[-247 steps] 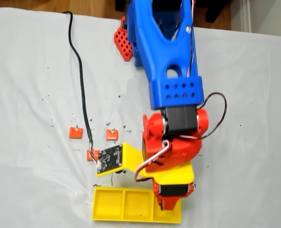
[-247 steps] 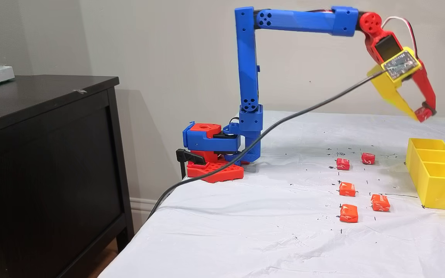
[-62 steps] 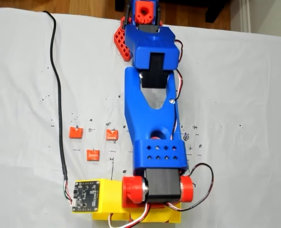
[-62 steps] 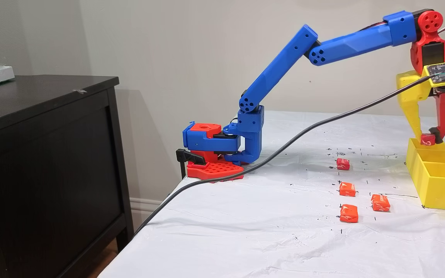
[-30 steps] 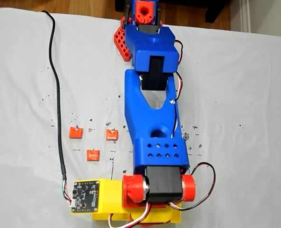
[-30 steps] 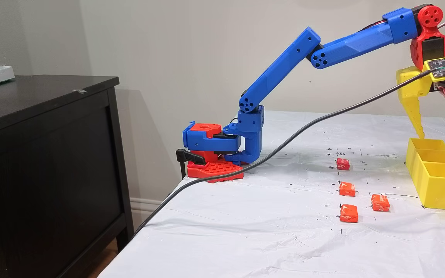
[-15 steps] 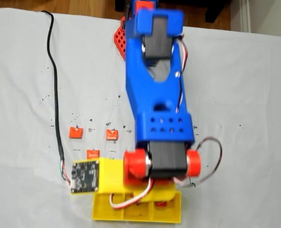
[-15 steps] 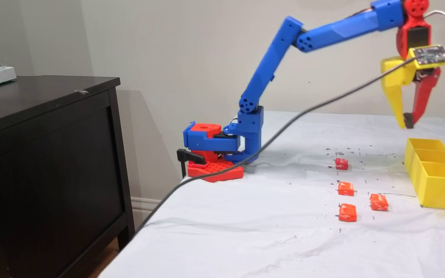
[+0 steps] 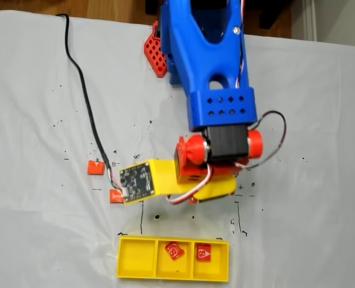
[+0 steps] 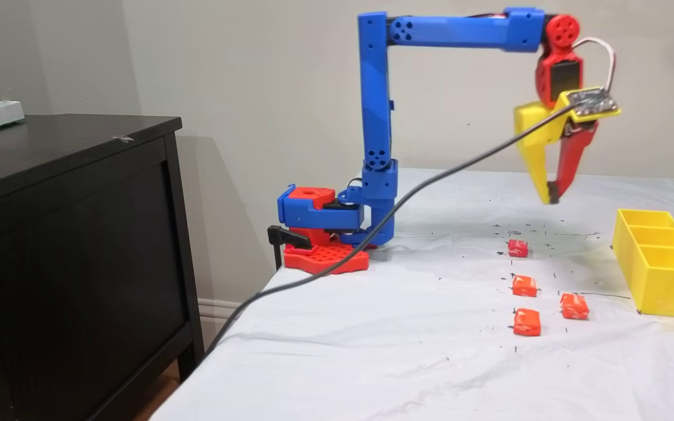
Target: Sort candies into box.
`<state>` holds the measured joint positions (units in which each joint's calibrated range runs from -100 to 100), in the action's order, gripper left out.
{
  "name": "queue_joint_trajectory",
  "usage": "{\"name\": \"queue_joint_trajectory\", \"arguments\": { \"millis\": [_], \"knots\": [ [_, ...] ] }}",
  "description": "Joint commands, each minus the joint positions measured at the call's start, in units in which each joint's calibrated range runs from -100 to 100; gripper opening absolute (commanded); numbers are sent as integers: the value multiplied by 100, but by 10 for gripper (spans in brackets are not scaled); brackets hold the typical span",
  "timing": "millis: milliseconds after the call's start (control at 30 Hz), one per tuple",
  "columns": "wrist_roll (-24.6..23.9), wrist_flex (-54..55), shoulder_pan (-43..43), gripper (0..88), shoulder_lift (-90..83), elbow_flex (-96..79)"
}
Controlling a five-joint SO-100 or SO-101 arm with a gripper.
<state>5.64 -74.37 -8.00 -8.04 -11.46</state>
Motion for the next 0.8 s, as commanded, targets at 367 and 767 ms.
{"name": "queue_joint_trajectory", "arguments": {
  "millis": [367, 767],
  "knots": [
    [103, 408, -61, 253, -604, -1171],
    [93, 973, -260, 265, -299, -1671]
  ]
}}
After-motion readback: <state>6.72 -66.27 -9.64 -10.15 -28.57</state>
